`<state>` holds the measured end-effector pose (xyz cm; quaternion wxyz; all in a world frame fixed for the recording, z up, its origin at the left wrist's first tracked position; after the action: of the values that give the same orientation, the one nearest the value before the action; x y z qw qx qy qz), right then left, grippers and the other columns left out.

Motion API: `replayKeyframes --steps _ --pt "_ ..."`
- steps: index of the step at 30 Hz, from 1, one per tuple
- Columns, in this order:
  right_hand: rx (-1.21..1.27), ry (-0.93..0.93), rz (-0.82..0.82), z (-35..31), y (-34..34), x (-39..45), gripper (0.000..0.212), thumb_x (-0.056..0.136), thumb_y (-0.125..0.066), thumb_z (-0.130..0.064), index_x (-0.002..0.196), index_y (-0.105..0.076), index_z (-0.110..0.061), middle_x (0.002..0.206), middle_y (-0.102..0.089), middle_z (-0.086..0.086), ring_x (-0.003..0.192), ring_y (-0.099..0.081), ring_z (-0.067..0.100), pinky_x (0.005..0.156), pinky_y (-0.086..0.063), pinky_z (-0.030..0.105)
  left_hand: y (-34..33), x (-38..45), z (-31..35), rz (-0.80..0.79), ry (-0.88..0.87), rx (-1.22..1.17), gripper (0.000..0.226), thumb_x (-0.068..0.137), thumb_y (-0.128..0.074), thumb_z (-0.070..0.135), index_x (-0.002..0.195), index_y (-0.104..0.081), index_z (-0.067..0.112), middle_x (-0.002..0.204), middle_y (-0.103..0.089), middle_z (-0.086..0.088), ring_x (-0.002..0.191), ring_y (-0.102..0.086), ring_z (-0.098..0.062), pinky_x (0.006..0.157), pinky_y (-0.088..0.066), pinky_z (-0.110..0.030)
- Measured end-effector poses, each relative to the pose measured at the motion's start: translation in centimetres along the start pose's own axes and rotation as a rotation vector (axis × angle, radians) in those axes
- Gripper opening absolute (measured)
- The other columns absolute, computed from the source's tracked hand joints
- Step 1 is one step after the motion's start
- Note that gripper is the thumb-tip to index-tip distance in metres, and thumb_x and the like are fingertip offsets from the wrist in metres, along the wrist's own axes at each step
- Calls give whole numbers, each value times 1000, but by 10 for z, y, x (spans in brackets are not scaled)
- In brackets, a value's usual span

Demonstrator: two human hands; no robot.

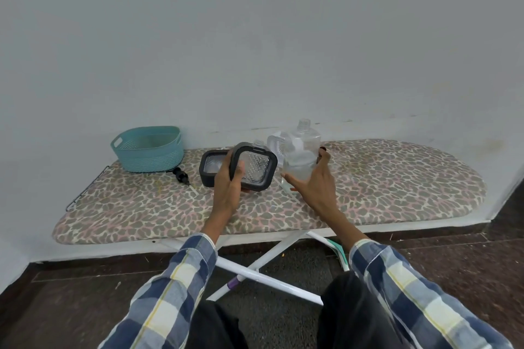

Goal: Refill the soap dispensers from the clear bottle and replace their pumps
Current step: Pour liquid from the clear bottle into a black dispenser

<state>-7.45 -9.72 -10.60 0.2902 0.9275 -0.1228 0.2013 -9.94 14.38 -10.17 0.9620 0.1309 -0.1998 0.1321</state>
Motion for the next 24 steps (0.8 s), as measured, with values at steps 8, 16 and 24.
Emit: replayKeyframes --steps 8,16,24 --pt "79 139 61 10 -1 6 97 77 -87 -58 151 -30 -29 141 -43 -4 124 -50 17 98 -49 41 -7 6 -16 -84 84 3 54 114 -51 39 166 -36 36 171 -38 11 158 -38 -13 133 -30 -47" --pt "-165 216 122 12 -2 4 93 74 -83 -44 149 -34 -22 139 -41 9 127 -48 27 104 -45 55 -7 0 -22 -102 88 65 58 115 -48 45 170 -34 34 175 -34 12 161 -29 -7 133 -25 -36" --pt "-322 227 210 12 -2 1 93 68 -81 -40 150 -38 -25 139 -44 5 129 -47 28 109 -37 55 -5 -5 -16 -46 25 125 56 115 -48 47 168 -38 33 167 -40 18 143 -36 20 112 -25 1"
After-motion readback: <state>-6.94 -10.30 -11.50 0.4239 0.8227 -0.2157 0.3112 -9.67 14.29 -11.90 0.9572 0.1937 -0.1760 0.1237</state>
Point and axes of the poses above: each hand's wrist, its own x-axis towards the middle knuckle, its own y-axis out of the back of the hand, z = x × y, the point moved 2 cm from there along x, towards the middle knuckle
